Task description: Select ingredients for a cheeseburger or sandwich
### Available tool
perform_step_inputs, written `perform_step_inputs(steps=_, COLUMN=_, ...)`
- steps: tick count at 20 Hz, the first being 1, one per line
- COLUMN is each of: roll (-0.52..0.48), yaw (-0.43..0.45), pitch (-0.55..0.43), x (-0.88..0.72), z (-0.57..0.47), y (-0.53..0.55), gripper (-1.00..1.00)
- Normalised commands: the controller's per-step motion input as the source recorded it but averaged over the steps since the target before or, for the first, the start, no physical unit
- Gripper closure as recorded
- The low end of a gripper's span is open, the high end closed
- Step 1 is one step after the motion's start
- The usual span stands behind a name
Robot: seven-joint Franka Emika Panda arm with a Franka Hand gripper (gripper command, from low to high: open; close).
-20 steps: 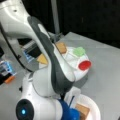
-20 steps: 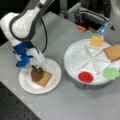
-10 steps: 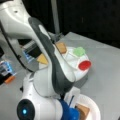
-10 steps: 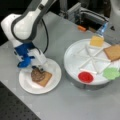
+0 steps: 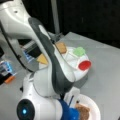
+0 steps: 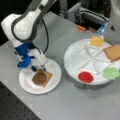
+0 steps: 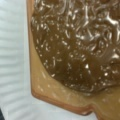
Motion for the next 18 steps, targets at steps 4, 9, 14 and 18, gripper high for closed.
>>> perform_step_inputs(steps=4, roll=-0.211, yaw=-0.003, pitch=-0.094, x=-0.18, z=0.03, y=0.24, gripper=-1.0)
perform_step_inputs(steps=9, roll=-0.233, yaw=-0.012, pitch=-0.082, x=-0.23, z=0.08, y=0.27, gripper=-1.0)
perform_step_inputs(steps=14, roll=-0.232, yaw=-0.014, pitch=-0.072, x=-0.24, z=0.05, y=0.27, gripper=-1.0)
perform_step_inputs(steps=18, roll=-0.231, yaw=-0.014, pitch=-0.067, x=-0.25, z=0.03, y=0.27, gripper=-1.0)
